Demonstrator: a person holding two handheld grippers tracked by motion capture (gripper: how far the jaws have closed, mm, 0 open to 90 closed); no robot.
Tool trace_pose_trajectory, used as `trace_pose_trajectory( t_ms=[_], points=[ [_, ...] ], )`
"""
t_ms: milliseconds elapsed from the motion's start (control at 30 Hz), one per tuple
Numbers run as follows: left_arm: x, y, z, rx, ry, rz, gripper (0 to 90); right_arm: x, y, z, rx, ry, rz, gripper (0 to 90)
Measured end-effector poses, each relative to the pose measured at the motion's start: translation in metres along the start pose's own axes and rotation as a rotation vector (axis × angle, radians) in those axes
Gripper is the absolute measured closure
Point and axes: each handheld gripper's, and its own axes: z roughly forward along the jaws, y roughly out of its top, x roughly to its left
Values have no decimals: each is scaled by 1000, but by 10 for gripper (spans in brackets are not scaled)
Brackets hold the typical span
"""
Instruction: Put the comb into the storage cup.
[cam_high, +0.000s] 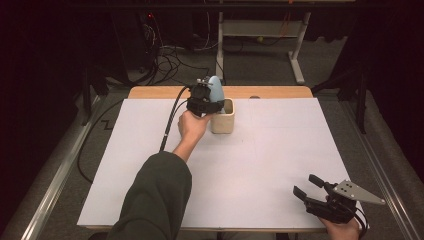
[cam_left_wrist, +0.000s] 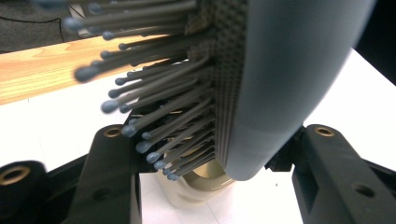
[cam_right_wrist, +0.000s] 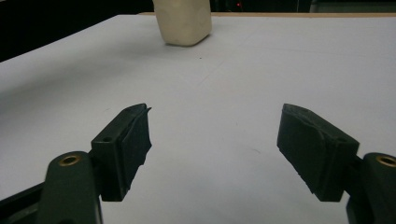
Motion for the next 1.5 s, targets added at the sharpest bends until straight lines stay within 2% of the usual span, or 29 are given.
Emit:
trace_pose_trajectory(
  t_ms=[500,767,1100,1500],
  points=[
    [1,0,-1,7,8,8,484,0,0,0,4,4,2,264],
    [2,0,-5,-9,15,14,446,0,0,1,2,2,1,263],
    [3,-1,-8,-2,29,29,386,0,0,1,4,3,3,263],
    [10,-6,-13,-27,27,26,364,0,0,1,4,3,3,264]
  ],
)
